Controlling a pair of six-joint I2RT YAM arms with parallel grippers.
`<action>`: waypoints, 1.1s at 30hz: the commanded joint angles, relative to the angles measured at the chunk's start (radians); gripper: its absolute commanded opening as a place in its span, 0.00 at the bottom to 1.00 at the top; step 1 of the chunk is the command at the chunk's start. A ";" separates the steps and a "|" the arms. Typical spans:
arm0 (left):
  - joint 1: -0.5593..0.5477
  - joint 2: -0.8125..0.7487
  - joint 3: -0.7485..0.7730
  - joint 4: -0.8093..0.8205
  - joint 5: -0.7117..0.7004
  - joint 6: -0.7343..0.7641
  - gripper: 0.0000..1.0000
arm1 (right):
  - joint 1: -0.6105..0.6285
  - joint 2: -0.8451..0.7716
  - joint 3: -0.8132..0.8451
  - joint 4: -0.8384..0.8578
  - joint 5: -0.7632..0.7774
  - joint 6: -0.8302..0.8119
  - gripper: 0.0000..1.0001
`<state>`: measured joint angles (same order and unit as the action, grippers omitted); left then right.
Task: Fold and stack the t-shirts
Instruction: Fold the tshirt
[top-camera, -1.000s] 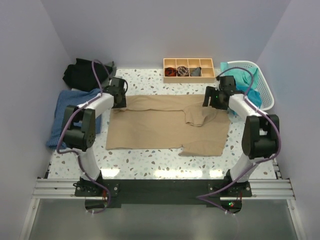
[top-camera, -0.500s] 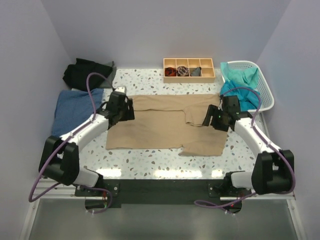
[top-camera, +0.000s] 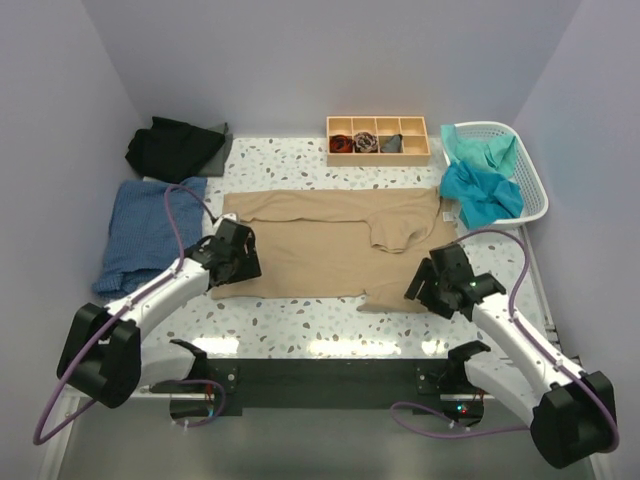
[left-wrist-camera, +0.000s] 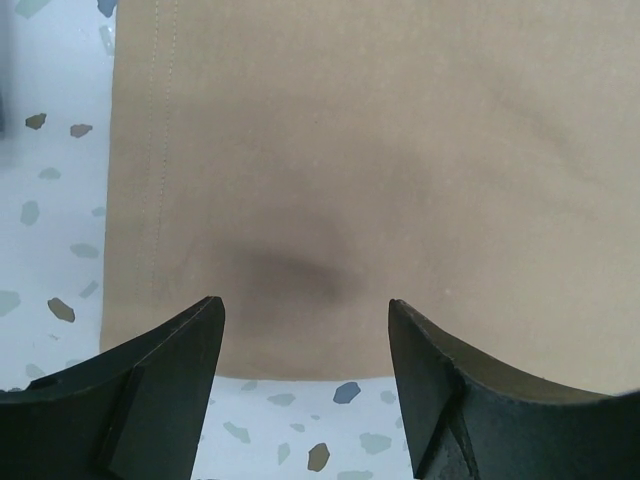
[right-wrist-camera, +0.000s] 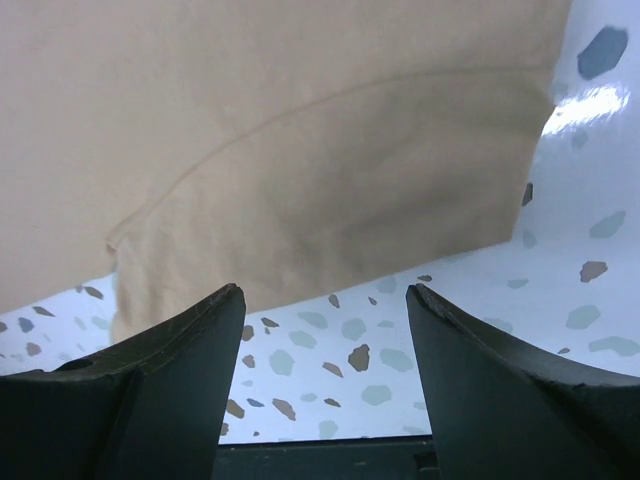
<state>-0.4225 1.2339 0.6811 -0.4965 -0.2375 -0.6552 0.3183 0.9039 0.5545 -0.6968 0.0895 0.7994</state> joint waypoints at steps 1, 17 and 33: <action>-0.007 -0.005 -0.026 -0.001 -0.037 -0.040 0.71 | 0.033 0.001 -0.080 0.034 0.000 0.084 0.70; -0.009 0.076 -0.063 0.113 -0.023 -0.008 0.43 | 0.039 0.059 -0.111 0.151 0.078 0.040 0.12; -0.009 0.018 -0.038 0.023 -0.045 -0.024 0.53 | 0.041 0.007 -0.028 0.105 0.064 -0.006 0.00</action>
<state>-0.4271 1.3106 0.6189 -0.4484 -0.2729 -0.6537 0.3534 0.9154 0.4904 -0.5838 0.1360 0.8108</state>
